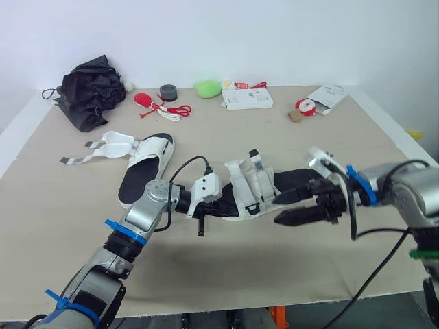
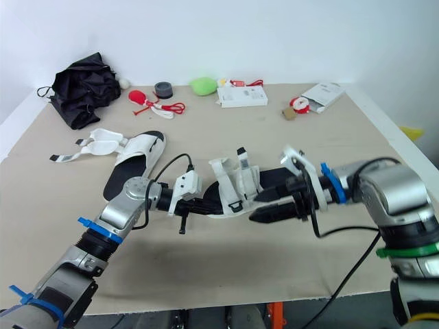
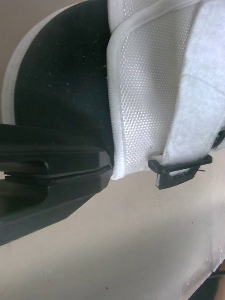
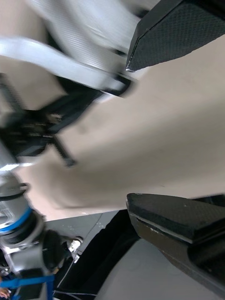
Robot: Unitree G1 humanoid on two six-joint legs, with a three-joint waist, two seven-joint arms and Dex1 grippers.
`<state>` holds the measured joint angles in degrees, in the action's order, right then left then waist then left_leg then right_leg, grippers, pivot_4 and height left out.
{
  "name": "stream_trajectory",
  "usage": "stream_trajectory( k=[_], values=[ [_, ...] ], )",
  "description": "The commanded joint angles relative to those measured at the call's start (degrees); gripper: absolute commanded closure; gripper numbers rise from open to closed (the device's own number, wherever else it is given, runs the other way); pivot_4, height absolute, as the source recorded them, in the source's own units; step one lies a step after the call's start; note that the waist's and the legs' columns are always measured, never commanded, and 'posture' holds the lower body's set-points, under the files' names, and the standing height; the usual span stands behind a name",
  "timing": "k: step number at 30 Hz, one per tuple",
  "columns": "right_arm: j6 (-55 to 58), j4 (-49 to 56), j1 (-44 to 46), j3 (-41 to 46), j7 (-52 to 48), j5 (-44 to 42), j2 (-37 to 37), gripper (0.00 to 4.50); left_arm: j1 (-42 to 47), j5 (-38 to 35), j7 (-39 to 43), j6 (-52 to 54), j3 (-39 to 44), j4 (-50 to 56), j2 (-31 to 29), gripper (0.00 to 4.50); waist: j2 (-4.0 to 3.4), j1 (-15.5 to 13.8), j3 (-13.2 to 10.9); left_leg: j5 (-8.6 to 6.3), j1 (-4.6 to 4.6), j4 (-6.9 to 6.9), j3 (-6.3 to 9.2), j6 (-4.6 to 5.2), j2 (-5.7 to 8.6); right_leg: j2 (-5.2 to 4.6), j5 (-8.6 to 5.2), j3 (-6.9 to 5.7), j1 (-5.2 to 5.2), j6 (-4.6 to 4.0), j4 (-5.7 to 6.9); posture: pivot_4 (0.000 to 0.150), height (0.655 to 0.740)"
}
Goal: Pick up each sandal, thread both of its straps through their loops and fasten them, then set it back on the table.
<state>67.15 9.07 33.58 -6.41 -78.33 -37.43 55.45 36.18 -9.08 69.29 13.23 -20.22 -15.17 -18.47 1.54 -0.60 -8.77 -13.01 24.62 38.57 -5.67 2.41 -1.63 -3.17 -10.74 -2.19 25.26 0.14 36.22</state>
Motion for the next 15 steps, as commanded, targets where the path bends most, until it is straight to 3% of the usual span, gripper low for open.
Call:
stream_trajectory(
  k=[1, 5, 8, 15],
  values=[
    [4.0, 8.6, -8.3, 6.1, 8.8, -3.0, -1.8, 0.06, -0.1, 1.1, 0.4, -0.2, -1.1, -2.0, 0.1, 4.5, 0.02, -0.1, 0.0, 0.01, 0.01, -0.01, 0.01, 0.01, 0.0, 0.0, 0.01, 0.0, 0.0, 0.02, 0.0, 0.15, 0.74],
    [5.4, 7.9, -10.8, 6.9, 17.8, -1.6, -7.1, 0.06, 0.3, 1.1, 0.5, -0.5, -1.2, -2.6, 0.3, 4.5, 0.01, 0.1, 0.0, 0.08, -0.06, 0.08, -0.01, 0.05, 0.0, 0.08, -0.15, 0.01, -0.08, 0.43, 0.01, 0.15, 0.74],
    [8.0, 5.5, -7.8, 8.6, 21.9, -3.3, -11.0, 0.06, 0.7, 1.1, 0.8, -0.7, -1.4, -3.0, 0.6, 4.5, 0.01, 0.1, 0.0, 0.15, -0.08, 0.13, -0.07, 0.08, 0.0, 0.08, -0.15, 0.01, -0.08, 0.41, 0.01, 0.15, 0.74],
    [14.0, 2.7, -1.5, 12.2, 23.7, -8.5, -14.3, 0.06, 0.9, 1.2, 0.6, -0.8, -1.3, -3.2, 0.9, 4.5, 0.01, 0.0, 0.0, 0.17, -0.02, 0.13, -0.05, 0.1, 0.03, 0.21, -0.11, 0.08, -0.08, 0.39, -0.01, 0.15, 0.74]
  ],
)
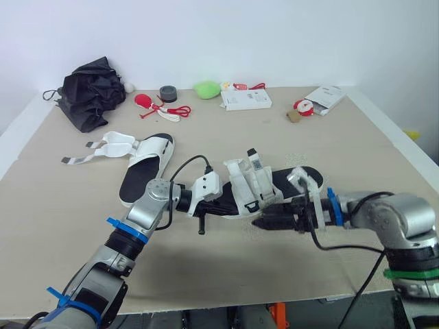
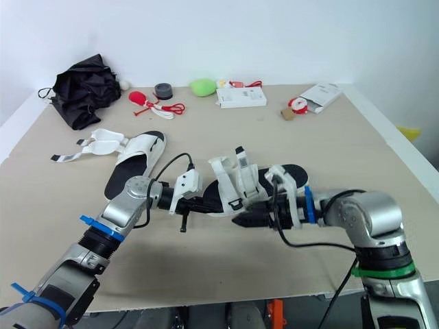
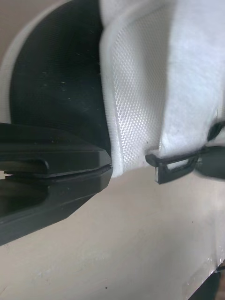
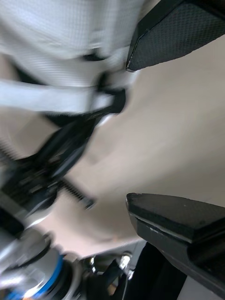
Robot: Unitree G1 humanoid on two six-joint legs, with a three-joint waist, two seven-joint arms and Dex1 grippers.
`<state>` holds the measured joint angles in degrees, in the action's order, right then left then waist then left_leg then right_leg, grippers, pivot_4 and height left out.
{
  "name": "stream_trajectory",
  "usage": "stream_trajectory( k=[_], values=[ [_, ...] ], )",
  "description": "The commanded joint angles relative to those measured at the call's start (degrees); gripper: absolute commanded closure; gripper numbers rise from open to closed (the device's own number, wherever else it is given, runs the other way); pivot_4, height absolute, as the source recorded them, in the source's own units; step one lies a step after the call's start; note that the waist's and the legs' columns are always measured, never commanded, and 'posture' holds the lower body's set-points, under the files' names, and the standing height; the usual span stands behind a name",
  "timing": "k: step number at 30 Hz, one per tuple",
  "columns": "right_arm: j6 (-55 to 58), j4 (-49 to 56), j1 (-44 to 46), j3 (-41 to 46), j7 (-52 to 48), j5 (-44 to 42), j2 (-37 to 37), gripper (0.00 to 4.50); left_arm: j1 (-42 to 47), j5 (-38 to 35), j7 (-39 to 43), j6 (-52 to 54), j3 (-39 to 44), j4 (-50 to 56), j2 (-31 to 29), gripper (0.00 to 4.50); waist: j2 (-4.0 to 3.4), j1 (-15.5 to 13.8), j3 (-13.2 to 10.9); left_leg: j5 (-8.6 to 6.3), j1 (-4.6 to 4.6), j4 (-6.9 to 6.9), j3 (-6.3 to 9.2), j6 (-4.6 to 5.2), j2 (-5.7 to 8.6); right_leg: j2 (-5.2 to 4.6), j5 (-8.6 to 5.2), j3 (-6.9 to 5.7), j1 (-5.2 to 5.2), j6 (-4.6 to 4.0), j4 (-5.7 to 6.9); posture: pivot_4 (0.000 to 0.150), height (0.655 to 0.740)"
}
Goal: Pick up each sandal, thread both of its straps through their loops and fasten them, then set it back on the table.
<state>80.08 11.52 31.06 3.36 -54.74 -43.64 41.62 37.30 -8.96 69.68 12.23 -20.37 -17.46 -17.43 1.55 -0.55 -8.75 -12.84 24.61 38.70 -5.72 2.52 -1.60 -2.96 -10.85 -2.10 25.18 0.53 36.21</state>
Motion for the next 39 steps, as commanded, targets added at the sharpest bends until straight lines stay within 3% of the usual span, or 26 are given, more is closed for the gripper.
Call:
stream_trajectory(
  k=[1, 16, 20, 27, 29, 39],
  values=[
    [1.6, 0.4, 1.2, 2.5, 0.6, -2.9, -0.8, 0.06, -0.4, 1.1, 0.2, 0.2, -1.1, -0.7, -0.2, 4.5, 0.0, 0.0, 0.0, 0.0, 0.03, 0.0, 0.03, 0.0, 0.01, 0.0, 0.0, -0.01, 0.01, 0.0, 0.0, 0.15, 0.74],
    [0.2, -3.5, 2.9, -0.8, 6.4, -1.3, -4.2, 0.06, -1.0, 1.0, -0.4, 0.5, -0.9, -0.1, -0.2, 4.5, 0.0, 0.0, 0.0, 0.02, 0.01, 0.01, -0.01, 0.06, 0.01, 0.01, 0.04, 0.03, 0.01, 0.03, 0.0, 0.15, 0.74],
    [0.0, -4.6, 2.9, -0.8, 7.3, -1.0, -4.7, 1.24, -1.5, 0.9, -0.3, 0.7, -0.9, 0.4, -0.5, 4.5, 0.0, 0.0, 0.0, 0.06, -0.01, 0.01, -0.02, 0.11, 0.0, 0.01, 0.06, 0.02, 0.01, 0.05, 0.0, 0.15, 0.74],
    [-0.2, -3.9, 1.9, -0.3, 7.3, -2.1, -4.4, 4.3, -1.5, 1.0, -0.3, 0.7, -0.9, 0.5, -0.5, 4.5, 0.0, 0.0, 0.0, 0.05, 0.04, -0.03, -0.01, 0.1, 0.01, 0.01, 0.05, 0.02, 0.04, 0.04, -0.01, 0.15, 0.74],
    [0.1, -3.4, 1.6, -0.1, 7.1, -2.4, -4.3, 4.46, -1.3, 1.0, -0.3, 0.7, -0.8, 0.4, -0.5, 4.5, 0.0, 0.0, 0.0, 0.05, 0.06, -0.05, 0.0, 0.1, 0.02, 0.01, 0.05, 0.02, 0.05, 0.04, -0.01, 0.15, 0.74],
    [-2.2, 8.9, -6.2, -1.4, -1.9, -8.4, 3.6, 4.46, -0.3, 1.1, -0.2, 0.0, -0.2, -1.0, -0.5, 4.5, 0.0, 0.0, 0.0, 0.02, 0.06, -0.11, 0.1, 0.07, 0.02, 0.03, 0.02, -0.01, 0.04, 0.14, -0.03, 0.15, 0.74]
  ],
)
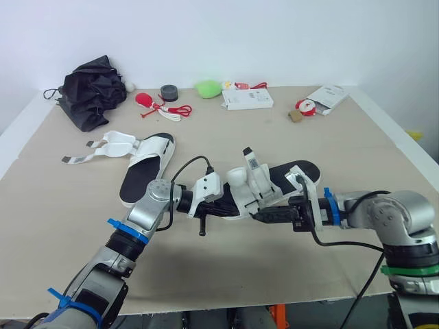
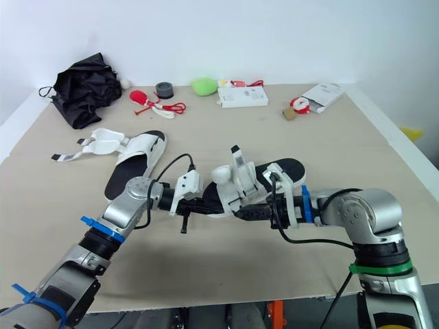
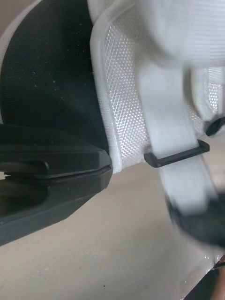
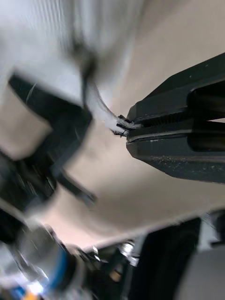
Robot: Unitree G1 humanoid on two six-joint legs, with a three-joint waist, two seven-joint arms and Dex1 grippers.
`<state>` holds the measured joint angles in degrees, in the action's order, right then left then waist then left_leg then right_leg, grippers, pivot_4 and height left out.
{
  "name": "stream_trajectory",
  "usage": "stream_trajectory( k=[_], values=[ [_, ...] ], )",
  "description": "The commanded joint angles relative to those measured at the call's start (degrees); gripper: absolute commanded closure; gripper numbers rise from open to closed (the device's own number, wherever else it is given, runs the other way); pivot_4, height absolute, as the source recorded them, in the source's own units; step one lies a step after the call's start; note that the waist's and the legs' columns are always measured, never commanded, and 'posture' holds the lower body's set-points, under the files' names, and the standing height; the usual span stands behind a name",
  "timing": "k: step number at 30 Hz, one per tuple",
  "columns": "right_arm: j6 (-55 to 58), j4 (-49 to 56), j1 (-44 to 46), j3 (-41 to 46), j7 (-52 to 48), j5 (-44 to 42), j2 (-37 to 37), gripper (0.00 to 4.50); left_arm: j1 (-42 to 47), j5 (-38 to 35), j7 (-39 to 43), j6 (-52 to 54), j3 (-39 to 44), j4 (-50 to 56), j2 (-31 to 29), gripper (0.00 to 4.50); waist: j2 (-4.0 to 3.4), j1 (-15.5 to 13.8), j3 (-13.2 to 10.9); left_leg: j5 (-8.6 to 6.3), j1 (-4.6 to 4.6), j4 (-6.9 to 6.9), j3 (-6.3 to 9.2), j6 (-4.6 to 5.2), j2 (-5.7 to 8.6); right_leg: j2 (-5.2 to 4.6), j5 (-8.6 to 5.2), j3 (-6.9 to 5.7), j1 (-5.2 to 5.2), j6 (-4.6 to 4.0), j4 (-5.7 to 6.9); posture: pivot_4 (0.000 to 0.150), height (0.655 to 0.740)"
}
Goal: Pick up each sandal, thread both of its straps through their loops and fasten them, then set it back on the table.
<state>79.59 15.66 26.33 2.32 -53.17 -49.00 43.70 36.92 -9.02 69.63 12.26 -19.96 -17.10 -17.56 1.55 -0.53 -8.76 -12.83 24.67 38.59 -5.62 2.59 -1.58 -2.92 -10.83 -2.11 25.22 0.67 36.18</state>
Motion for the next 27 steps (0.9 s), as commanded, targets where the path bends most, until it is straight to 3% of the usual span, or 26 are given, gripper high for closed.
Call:
stream_trajectory(
  k=[1, 7, 13, 19, 27],
  values=[
    [-2.3, 6.0, -2.5, -0.5, -4.3, -3.5, 2.2, 4.46, 0.2, 1.2, -0.1, -0.1, -0.6, -1.4, -0.3, 4.5, 0.0, 0.0, 0.0, 0.0, 0.0, 0.0, 0.01, 0.0, 0.0, 0.01, -0.01, 0.0, 0.0, -0.02, 0.0, 0.15, 0.74],
    [-5.3, 15.6, -8.5, 0.7, -9.4, -9.8, 5.5, 4.46, 0.2, 1.3, -0.1, -0.2, -0.6, -1.5, -0.3, 4.5, 0.01, 0.0, 0.0, 0.0, -0.01, 0.02, 0.03, 0.0, -0.01, 0.0, -0.12, -0.03, -0.01, -0.16, -0.01, 0.15, 0.74],
    [-3.9, 9.5, -0.8, 7.1, -2.7, -20.7, 0.8, 4.46, 0.2, 1.3, 0.0, -0.5, -0.6, -1.7, -0.5, 4.5, 0.07, 0.1, 0.0, 0.0, -0.03, 0.0, 0.02, -0.01, -0.03, 0.05, -0.11, -0.01, -0.01, -0.14, -0.01, 0.15, 0.74],
    [-5.6, -4.1, 7.8, 2.6, 14.2, -7.9, -7.9, 4.46, 0.6, 1.3, 0.0, -0.7, -0.8, -1.9, -0.2, 4.5, 0.08, 0.2, 0.0, 0.03, -0.05, 0.04, 0.0, -0.01, -0.11, 0.04, -0.05, 0.01, 0.01, -0.22, 0.01, 0.15, 0.74],
    [-4.5, -1.3, 5.7, 4.8, 10.5, -11.2, -5.9, 4.46, 0.3, 1.3, 0.1, -0.7, -0.8, -1.6, -0.5, 4.5, 0.07, 0.0, 0.0, 0.01, 0.08, 0.02, 0.01, -0.01, 0.0, 0.03, 0.1, 0.01, 0.04, -0.03, -0.01, 0.15, 0.74]
  ],
)
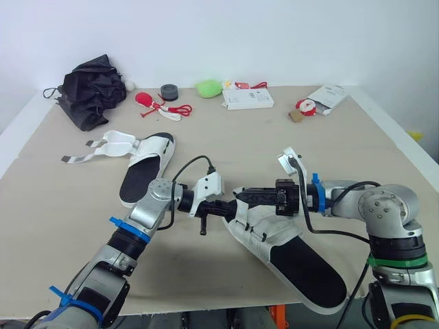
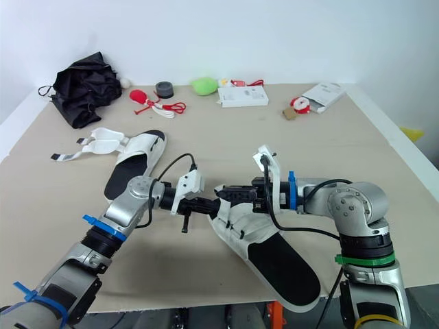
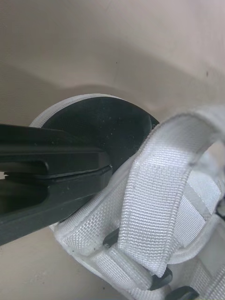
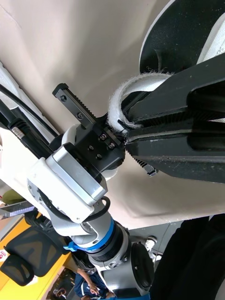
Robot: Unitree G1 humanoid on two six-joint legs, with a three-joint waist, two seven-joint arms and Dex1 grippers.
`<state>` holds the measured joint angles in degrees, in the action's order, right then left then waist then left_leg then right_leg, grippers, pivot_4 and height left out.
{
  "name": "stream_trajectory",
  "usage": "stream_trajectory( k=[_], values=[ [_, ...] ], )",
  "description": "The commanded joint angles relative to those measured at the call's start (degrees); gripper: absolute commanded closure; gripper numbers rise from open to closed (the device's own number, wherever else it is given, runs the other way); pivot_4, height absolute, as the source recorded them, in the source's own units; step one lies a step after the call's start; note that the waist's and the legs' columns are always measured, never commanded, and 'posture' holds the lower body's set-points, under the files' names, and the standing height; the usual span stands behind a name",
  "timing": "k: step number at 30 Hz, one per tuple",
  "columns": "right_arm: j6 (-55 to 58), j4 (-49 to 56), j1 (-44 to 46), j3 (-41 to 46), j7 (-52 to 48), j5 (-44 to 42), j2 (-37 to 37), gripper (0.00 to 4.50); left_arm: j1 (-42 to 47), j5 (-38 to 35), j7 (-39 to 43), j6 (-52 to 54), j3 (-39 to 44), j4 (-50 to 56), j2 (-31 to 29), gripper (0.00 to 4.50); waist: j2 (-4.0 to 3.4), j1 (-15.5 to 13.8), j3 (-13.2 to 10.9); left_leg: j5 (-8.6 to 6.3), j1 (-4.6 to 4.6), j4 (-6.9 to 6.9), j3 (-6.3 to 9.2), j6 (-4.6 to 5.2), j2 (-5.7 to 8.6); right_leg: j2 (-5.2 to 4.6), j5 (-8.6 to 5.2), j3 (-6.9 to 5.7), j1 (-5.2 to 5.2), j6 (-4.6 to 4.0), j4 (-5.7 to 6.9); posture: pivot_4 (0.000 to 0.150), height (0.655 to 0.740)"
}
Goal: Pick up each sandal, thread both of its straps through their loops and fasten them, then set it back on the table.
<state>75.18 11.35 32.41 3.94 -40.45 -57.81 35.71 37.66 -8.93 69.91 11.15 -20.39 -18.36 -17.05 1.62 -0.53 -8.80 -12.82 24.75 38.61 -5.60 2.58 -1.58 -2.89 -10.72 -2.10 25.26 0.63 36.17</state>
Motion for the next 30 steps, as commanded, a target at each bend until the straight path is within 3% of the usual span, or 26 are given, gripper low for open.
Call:
stream_trajectory(
  k=[1, 8, 14, 25, 30],
  values=[
    [-0.2, 3.3, -0.6, 3.7, -3.0, -2.8, 2.9, 4.46, -0.5, 1.3, -0.1, 0.5, -0.4, -0.4, -1.0, 4.5, 0.0, 0.0, 0.0, 0.0, 0.0, 0.0, 0.0, 0.0, 0.0, 0.0, -0.01, 0.0, 0.0, 0.03, -0.01, 0.15, 0.74],
    [-2.8, -1.4, 0.7, 7.8, -9.7, -3.3, 9.4, 4.46, 0.3, 1.4, 0.1, 0.2, -0.6, -1.3, -0.6, 4.5, 0.0, 0.0, 0.0, 0.03, -0.05, 0.02, -0.02, 0.04, -0.02, 0.0, -0.11, -0.01, -0.02, -0.1, -0.02, 0.15, 0.74],
    [-8.5, -5.6, 0.3, 5.7, -15.4, 3.1, 15.4, 4.46, 0.5, 1.4, 0.2, -0.1, -0.7, -1.7, -0.4, 4.5, -0.02, 0.0, 0.0, 0.03, -0.02, 0.01, -0.08, 0.04, 0.0, -0.01, -0.11, 0.03, 0.02, -0.1, -0.02, 0.15, 0.74],
    [-11.3, -3.4, -3.2, 2.2, -21.9, 7.1, 17.3, 4.46, 1.2, 0.0, 1.2, 1.5, 0.0, 0.0, -0.2, 4.5, -0.02, 0.0, 0.0, 0.02, -0.02, 0.01, -0.06, 0.03, 0.01, 0.0, -0.09, 0.03, 0.02, -0.05, -0.04, 0.15, 0.74],
    [-11.3, -0.7, -5.8, 1.5, -22.4, 7.2, 17.0, 4.46, 3.5, -6.4, 1.5, 9.8, 2.9, 5.3, 1.8, 4.5, -0.01, 0.0, 0.0, 0.02, 0.01, 0.01, -0.05, 0.03, 0.02, -0.02, -0.06, 0.02, 0.03, 0.04, -0.04, 0.15, 0.74]
  ],
)
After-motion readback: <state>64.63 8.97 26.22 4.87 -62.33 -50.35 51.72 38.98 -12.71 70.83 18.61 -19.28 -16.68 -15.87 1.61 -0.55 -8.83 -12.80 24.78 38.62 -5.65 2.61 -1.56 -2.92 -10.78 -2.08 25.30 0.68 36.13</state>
